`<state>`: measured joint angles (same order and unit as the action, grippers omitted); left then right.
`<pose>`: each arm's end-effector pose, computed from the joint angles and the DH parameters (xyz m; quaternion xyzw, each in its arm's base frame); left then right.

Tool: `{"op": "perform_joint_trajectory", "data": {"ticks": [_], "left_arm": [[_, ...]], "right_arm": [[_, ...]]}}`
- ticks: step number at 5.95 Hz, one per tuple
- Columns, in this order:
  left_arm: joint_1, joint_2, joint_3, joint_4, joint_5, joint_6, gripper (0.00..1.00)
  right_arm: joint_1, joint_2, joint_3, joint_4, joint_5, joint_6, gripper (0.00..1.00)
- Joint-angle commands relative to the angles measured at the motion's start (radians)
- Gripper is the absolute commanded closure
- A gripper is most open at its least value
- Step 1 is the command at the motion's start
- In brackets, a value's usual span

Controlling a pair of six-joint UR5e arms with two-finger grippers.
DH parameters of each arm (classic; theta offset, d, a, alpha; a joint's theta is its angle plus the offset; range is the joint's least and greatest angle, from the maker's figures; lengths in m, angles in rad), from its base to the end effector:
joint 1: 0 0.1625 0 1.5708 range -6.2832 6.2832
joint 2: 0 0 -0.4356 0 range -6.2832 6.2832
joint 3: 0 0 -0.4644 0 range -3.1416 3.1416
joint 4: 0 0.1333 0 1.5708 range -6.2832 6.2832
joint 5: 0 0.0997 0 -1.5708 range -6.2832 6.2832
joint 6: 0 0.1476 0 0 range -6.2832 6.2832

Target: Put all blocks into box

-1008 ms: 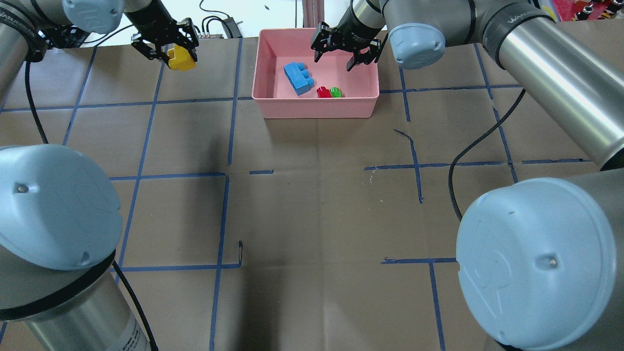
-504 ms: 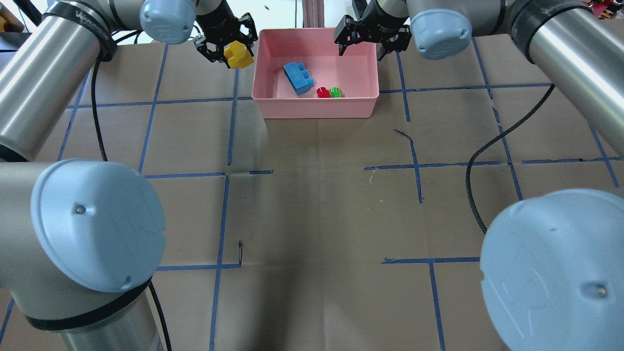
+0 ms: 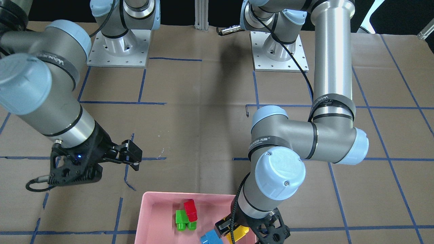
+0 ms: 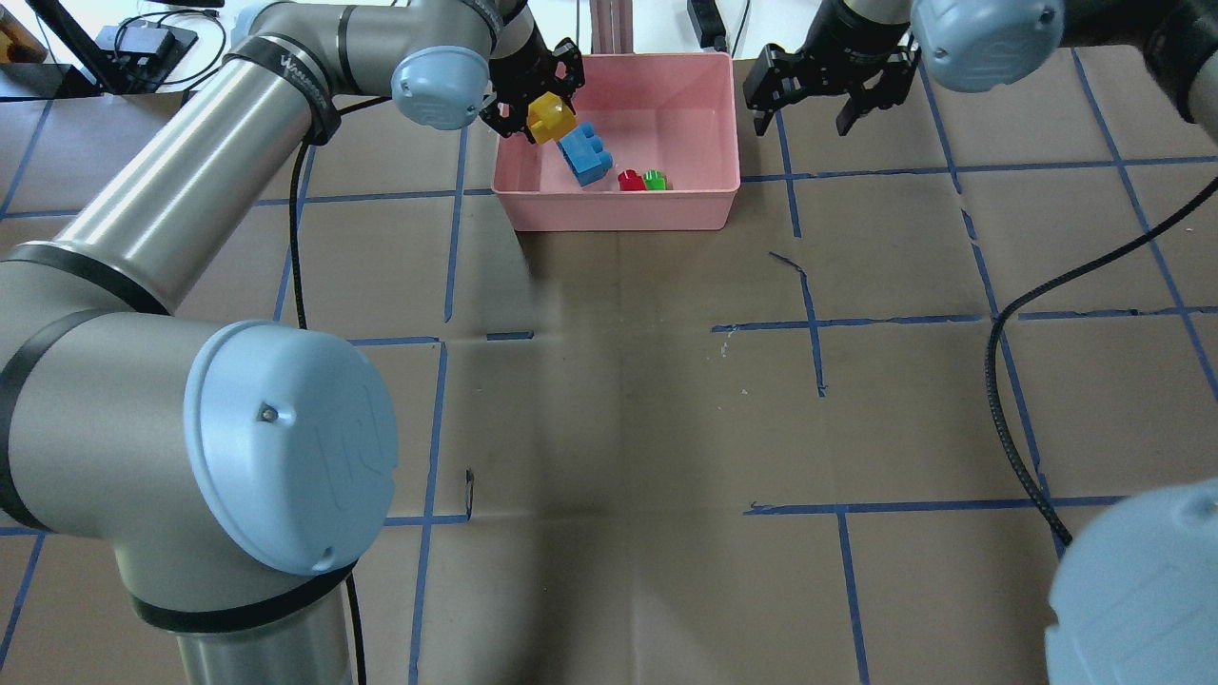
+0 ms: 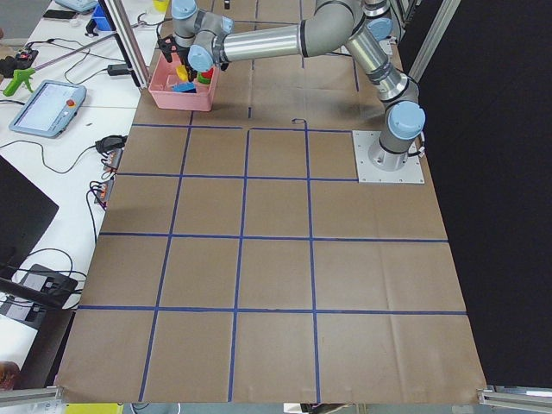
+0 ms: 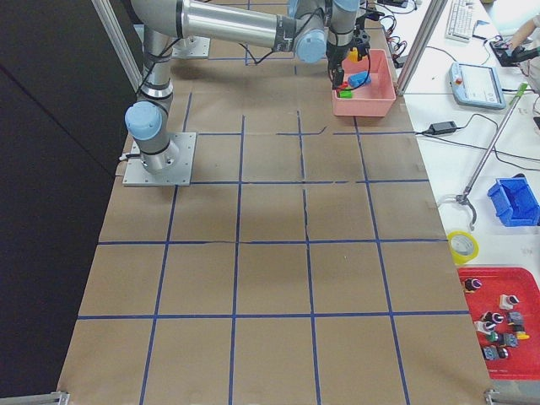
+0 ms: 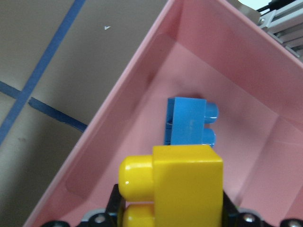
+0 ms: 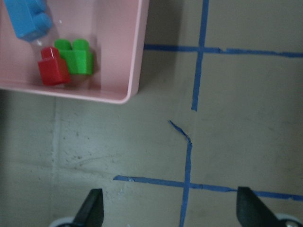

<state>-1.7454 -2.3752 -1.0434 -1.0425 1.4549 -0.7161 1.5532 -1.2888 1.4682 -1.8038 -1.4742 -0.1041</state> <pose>-0.3033 -0.8538 0.2204 0.2579 -0.9563 0.0881 0.1057 0.1354 -0.6881 0.3567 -0.0445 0.9975 -0.0297 0.0465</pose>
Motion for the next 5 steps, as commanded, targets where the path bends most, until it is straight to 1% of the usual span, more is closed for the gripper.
{"op": "perform_joint_trajectory", "data": {"ticks": [1, 2, 3, 4, 5], "left_arm": [[0.000, -0.019, 0.011, 0.132, 0.002, 0.000, 0.03], [0.004, -0.012, 0.011, 0.139, -0.004, 0.042, 0.01], [0.044, 0.011, 0.010, 0.127, 0.001, 0.189, 0.01], [0.088, 0.063, -0.009, 0.080, 0.002, 0.307, 0.00], [0.151, 0.117, -0.009, -0.048, 0.008, 0.452, 0.01]], "right_arm": [[-0.007, -0.130, 0.160, 0.014, -0.020, -0.014, 0.00], [-0.008, -0.176, 0.188, 0.020, -0.027, -0.026, 0.00], [-0.015, -0.266, 0.277, 0.041, -0.037, -0.075, 0.00], [-0.009, -0.346, 0.366, 0.034, -0.037, -0.069, 0.00], [-0.005, -0.368, 0.366, 0.035, -0.038, -0.065, 0.00]]}}
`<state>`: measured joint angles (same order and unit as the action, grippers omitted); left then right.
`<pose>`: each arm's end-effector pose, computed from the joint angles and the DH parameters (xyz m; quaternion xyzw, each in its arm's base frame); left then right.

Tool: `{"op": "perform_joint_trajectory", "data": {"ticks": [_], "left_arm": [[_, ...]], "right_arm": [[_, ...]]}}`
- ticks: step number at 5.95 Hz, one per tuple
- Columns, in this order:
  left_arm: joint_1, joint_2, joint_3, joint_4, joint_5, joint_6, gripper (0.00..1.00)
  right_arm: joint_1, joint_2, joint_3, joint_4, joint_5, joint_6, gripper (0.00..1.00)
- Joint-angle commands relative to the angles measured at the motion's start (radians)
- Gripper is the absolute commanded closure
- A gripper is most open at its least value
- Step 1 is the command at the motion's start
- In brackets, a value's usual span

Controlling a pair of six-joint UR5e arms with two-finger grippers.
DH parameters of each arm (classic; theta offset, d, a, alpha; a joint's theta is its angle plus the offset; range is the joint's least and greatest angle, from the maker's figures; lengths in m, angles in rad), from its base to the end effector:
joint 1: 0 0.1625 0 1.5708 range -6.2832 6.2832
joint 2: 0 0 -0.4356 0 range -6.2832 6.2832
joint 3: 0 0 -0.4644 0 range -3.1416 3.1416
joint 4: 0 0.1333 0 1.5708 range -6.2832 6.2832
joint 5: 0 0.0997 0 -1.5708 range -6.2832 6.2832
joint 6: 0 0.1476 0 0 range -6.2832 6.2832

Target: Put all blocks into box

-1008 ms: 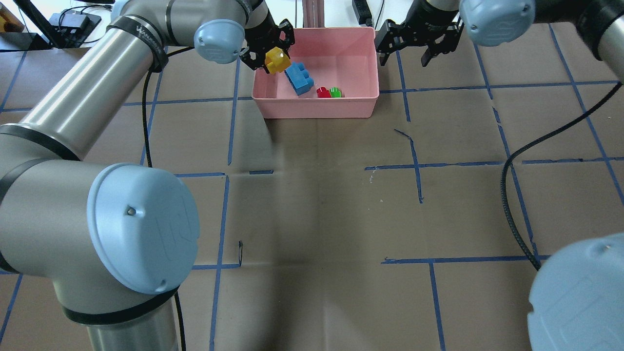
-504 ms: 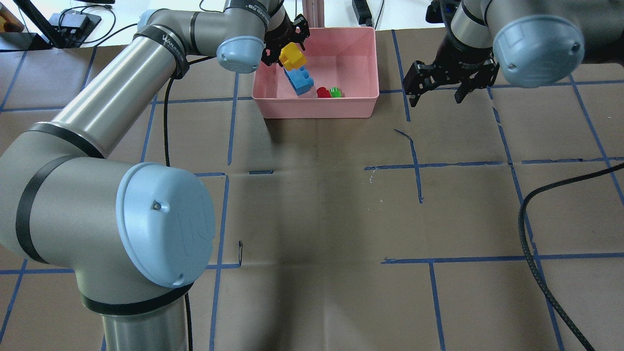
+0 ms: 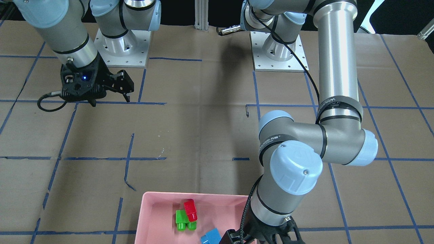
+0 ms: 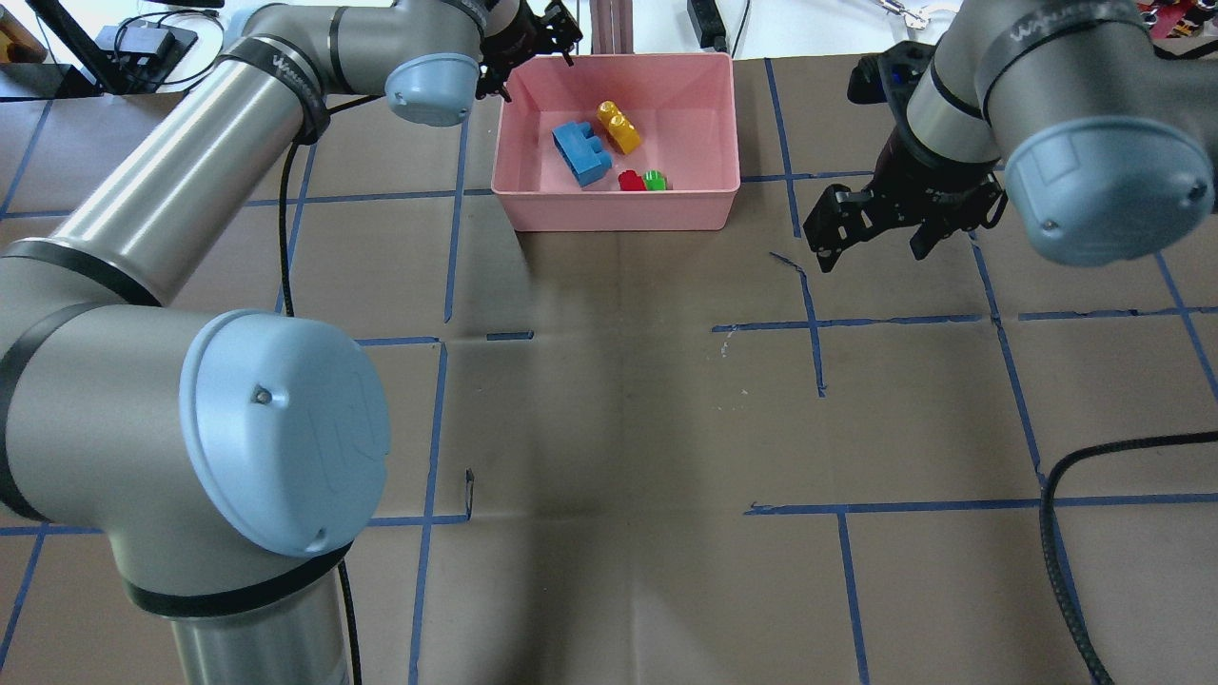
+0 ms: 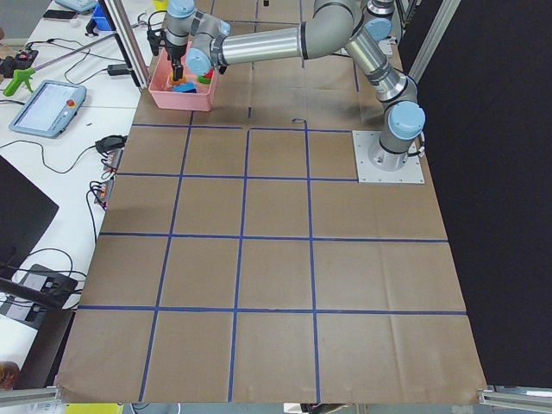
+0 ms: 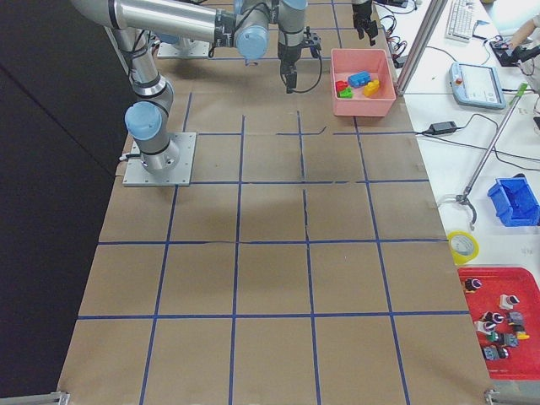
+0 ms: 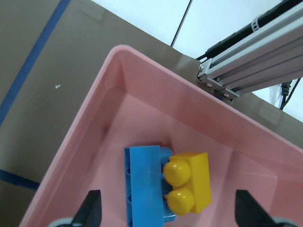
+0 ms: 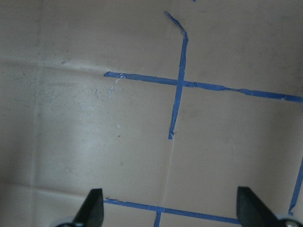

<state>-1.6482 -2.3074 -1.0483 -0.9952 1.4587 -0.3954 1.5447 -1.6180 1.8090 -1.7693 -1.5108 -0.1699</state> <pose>-0.2183 -0.8773 0.2846 0.1456 -0.9714 0.1616 0.0956 0.1281 -0.5397 0.3629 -0.0719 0.9970 -0.0067 0.0295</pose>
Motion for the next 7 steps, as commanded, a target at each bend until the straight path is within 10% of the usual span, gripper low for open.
{"op": "perform_joint_trajectory", "data": {"ticks": [1, 4, 7], "left_arm": [[0.098, 0.104, -0.010, -0.197, 0.008, 0.253, 0.00], [0.119, 0.346, -0.233, -0.367, 0.086, 0.354, 0.00], [0.090, 0.619, -0.442, -0.449, 0.077, 0.355, 0.02]], "right_arm": [[0.009, -0.048, -0.031, 0.005, 0.004, 0.003, 0.00], [0.031, -0.068, -0.157, 0.242, -0.003, 0.148, 0.00], [0.051, -0.063, -0.149, 0.246, -0.072, 0.190, 0.00]]}}
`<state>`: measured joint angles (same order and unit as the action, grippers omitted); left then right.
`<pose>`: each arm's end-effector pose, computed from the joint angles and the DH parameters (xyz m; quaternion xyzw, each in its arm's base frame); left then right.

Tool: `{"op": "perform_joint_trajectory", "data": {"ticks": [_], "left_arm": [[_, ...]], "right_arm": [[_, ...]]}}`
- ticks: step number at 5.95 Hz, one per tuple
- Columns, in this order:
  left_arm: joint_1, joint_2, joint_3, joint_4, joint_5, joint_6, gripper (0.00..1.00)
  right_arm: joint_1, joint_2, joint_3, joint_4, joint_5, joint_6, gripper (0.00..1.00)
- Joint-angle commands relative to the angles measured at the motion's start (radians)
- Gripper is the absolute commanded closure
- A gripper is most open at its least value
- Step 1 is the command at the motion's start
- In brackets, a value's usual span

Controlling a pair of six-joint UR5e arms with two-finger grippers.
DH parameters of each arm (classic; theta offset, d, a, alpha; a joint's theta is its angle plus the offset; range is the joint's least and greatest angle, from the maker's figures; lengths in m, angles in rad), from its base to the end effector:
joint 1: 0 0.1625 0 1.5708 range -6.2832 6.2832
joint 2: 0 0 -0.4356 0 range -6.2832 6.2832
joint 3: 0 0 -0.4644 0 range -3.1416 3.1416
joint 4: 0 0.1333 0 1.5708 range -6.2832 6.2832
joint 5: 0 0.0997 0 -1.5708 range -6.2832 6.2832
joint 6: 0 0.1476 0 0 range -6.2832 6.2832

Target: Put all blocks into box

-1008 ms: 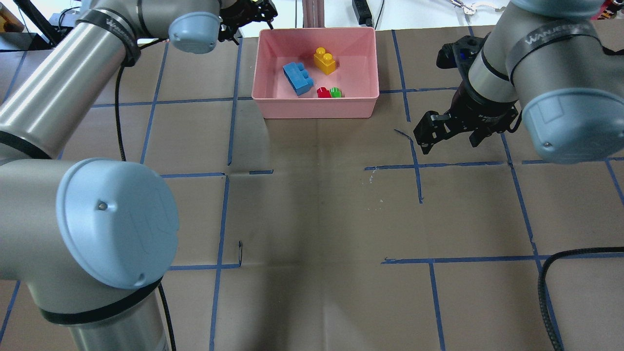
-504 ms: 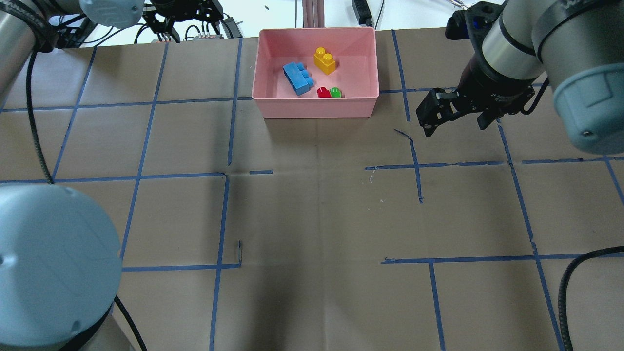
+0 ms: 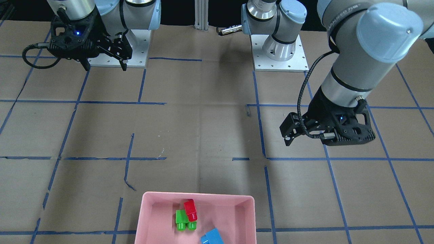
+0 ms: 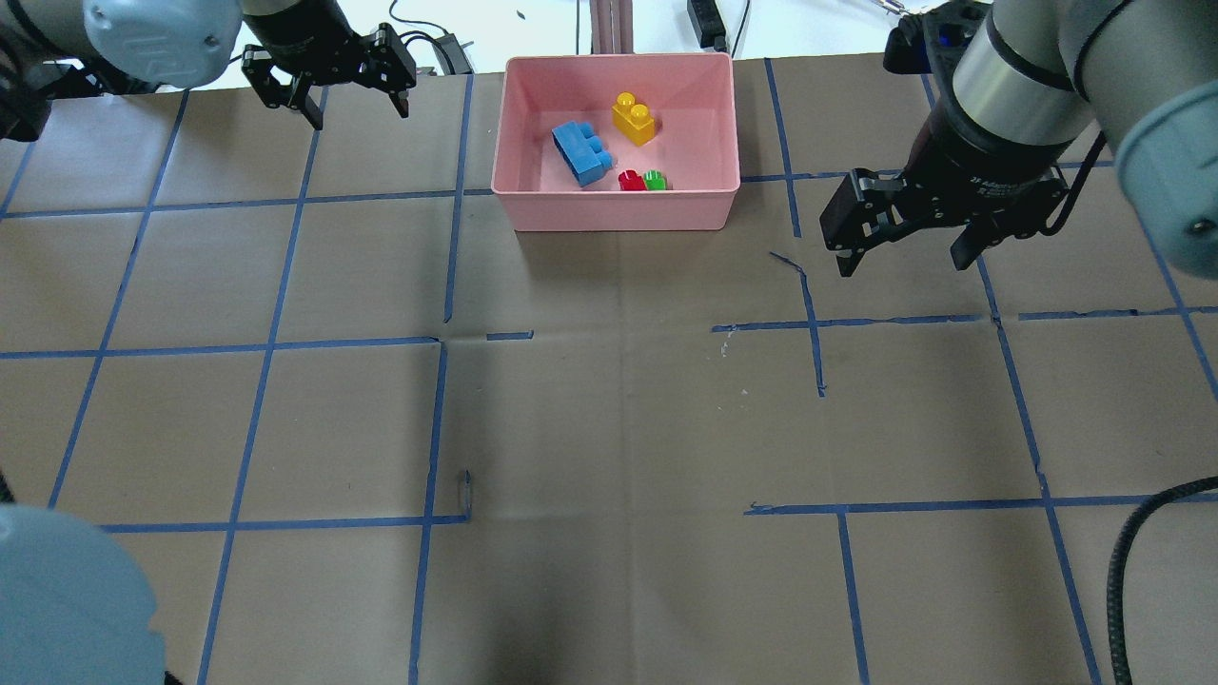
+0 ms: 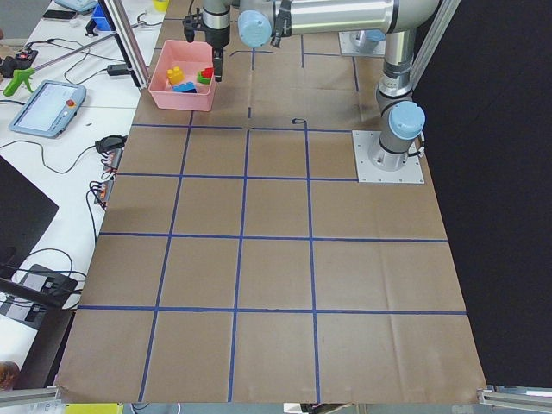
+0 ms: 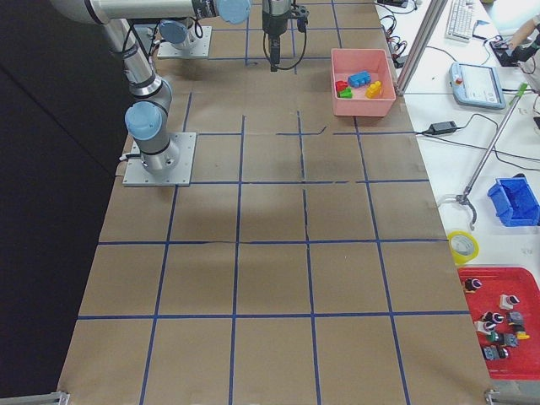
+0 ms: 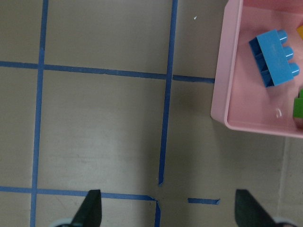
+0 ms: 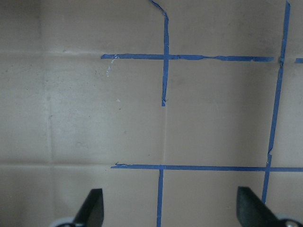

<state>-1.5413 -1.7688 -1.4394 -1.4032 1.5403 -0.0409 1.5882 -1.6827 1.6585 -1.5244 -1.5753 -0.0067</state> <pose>-0.1182 -0.6669 0.4220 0.0344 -0.9980 0.0504 0.0155 0.1415 -0.5096 0.4568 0.0121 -0.9999 -0.0111 0.0023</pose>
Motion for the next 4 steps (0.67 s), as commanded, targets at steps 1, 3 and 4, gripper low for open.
{"op": "perform_joint_trajectory", "data": {"ticks": [1, 3, 4], "left_arm": [[-0.061, 0.100, -0.062, -0.081, 0.003, 0.003, 0.03], [-0.059, 0.133, -0.079, -0.094, 0.001, 0.073, 0.02], [-0.054, 0.159, -0.087, -0.105, 0.004, 0.076, 0.02]], "right_arm": [[0.037, 0.006, 0.006, -0.003, 0.003, 0.075, 0.00], [0.064, 0.031, 0.006, -0.020, 0.000, 0.082, 0.00], [0.064, 0.031, 0.007, -0.023, -0.005, 0.088, 0.00]]}}
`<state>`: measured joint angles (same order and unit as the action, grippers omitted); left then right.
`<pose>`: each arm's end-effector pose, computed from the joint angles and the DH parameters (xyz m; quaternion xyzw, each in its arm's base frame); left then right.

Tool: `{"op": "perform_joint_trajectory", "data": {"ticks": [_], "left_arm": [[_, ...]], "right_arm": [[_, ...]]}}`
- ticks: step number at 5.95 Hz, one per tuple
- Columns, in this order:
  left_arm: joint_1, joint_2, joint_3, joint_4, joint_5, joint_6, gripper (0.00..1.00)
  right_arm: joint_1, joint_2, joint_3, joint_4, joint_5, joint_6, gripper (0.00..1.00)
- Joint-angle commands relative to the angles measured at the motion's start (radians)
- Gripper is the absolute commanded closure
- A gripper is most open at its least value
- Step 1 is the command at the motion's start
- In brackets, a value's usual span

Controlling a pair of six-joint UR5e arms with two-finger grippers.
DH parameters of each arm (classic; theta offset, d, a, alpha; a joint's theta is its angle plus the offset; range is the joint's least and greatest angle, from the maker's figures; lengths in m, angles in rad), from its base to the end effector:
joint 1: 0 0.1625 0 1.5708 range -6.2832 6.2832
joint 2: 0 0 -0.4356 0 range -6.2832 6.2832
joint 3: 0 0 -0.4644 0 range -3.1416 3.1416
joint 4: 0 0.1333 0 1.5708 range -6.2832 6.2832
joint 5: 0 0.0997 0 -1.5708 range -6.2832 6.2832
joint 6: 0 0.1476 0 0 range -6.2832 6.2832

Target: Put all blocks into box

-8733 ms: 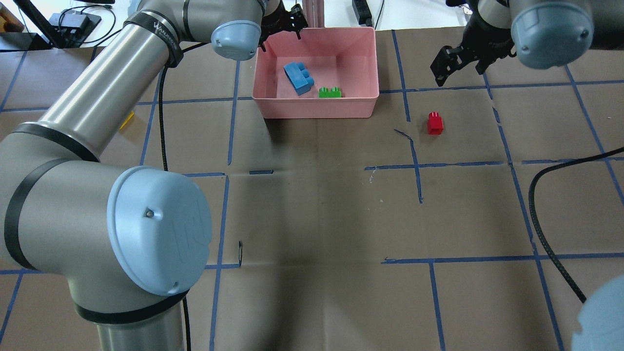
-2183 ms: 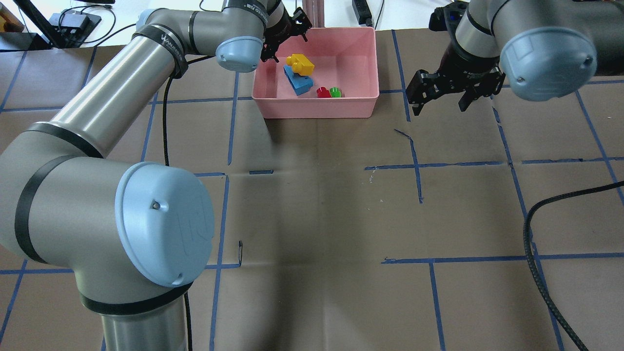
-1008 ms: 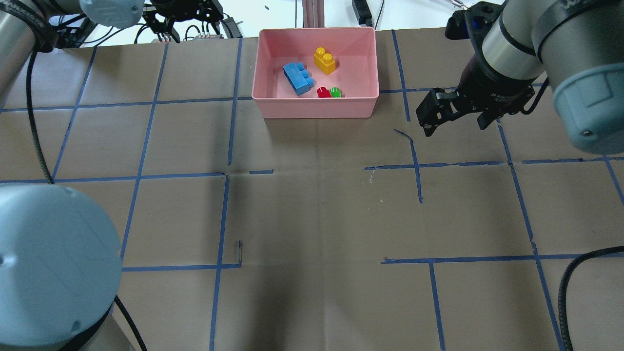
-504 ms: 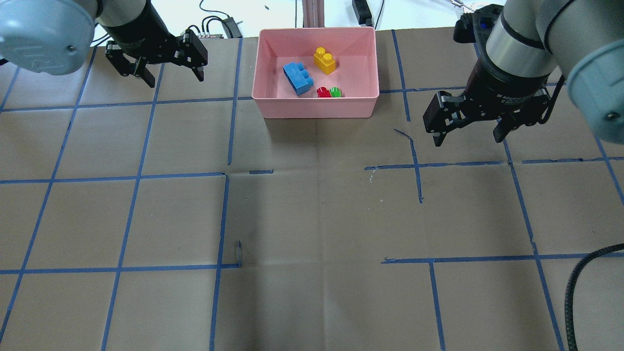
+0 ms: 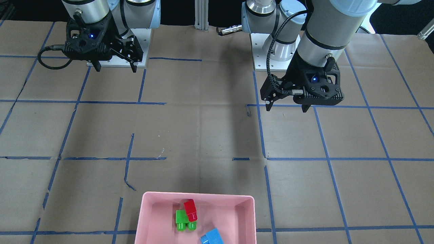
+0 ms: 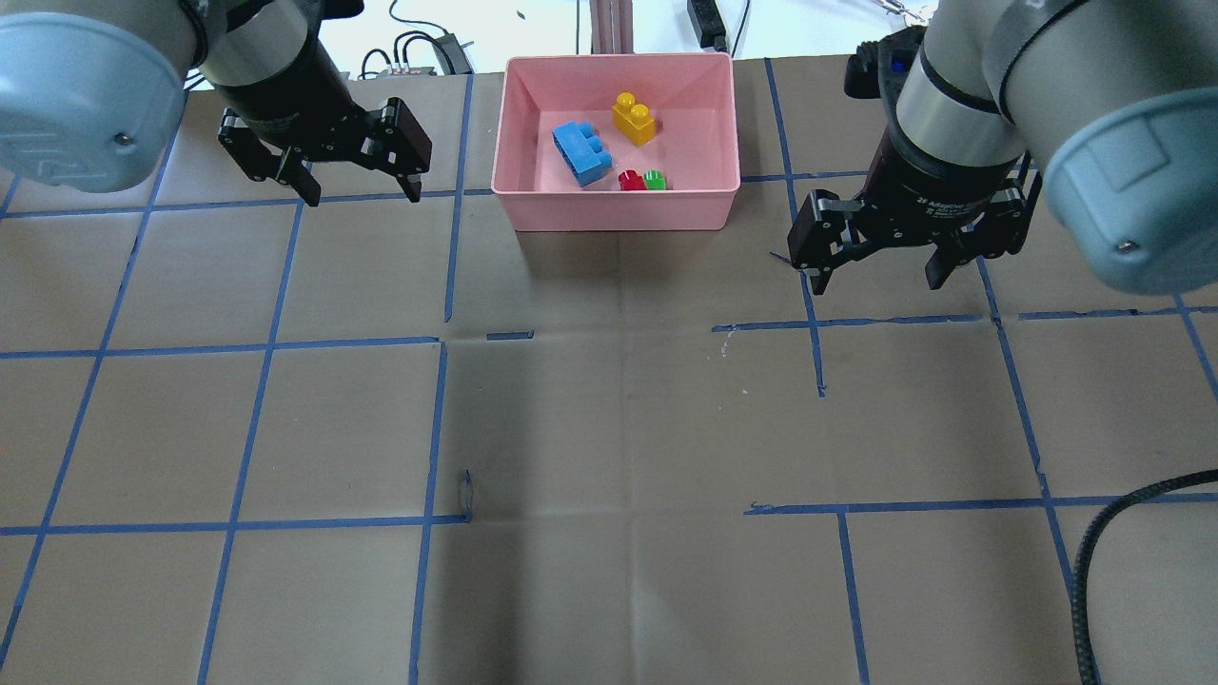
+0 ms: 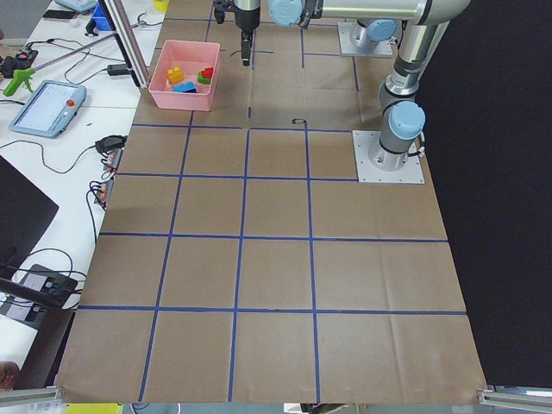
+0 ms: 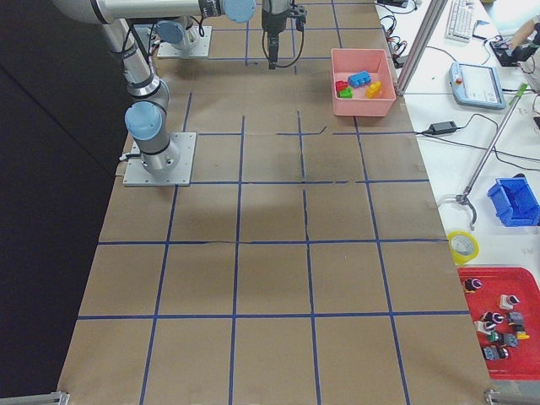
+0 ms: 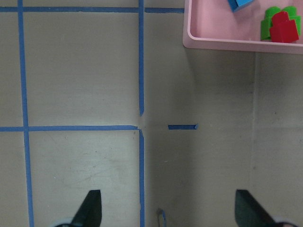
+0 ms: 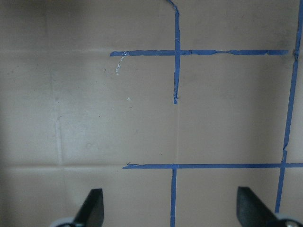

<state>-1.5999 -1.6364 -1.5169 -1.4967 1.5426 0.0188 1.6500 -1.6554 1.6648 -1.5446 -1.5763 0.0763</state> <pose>-0.1549 -0.5974 0.4507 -0.0244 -0.9991 0.0311 0.0142 0.1734 -0.5098 0.4411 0.0015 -0.9998 -0.0175 0.0041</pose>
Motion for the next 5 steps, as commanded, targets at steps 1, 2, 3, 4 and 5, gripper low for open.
{"op": "perform_joint_trajectory", "data": {"ticks": [1, 2, 3, 4, 5], "left_arm": [[0.009, 0.039, -0.023, -0.014, 0.004, 0.024, 0.02], [0.044, 0.044, -0.022, -0.011, 0.004, 0.033, 0.02], [0.095, 0.044, -0.022, -0.010, 0.001, 0.061, 0.02], [0.095, 0.046, -0.022, -0.010, 0.002, 0.061, 0.02], [0.090, 0.047, -0.022, -0.010, 0.002, 0.056, 0.02]], "right_arm": [[0.001, 0.005, 0.001, -0.008, -0.004, 0.000, 0.00], [0.001, 0.005, 0.001, -0.034, -0.005, 0.003, 0.00], [0.001, 0.014, 0.009, -0.060, 0.005, 0.010, 0.00], [0.001, 0.020, 0.013, -0.057, 0.006, 0.010, 0.00], [0.001, 0.022, 0.013, -0.057, 0.006, 0.010, 0.00]]}}
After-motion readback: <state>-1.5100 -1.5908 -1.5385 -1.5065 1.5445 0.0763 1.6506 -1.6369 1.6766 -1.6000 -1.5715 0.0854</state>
